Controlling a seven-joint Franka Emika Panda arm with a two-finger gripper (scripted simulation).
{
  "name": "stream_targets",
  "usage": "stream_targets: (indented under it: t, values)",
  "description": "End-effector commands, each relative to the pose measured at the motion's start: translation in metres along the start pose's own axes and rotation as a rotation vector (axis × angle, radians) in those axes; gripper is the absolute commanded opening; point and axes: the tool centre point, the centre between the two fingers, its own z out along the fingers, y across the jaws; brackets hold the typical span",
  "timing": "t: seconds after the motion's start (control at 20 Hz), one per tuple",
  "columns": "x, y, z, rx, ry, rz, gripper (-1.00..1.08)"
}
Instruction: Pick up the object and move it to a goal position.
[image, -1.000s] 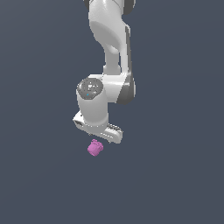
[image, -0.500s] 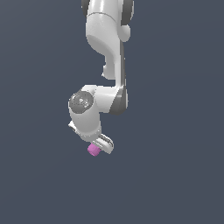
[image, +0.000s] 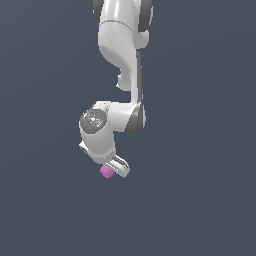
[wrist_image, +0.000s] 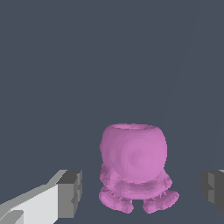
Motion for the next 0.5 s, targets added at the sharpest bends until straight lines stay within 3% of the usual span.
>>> stream_targets:
  t: [0.0, 0.45]
  values:
    - [-0.001, 0.001, 0.013, -0.001, -0.001, 0.002, 1.00]
    - [0.000, 0.000, 0.038, -0.001, -0.001, 0.004, 1.00]
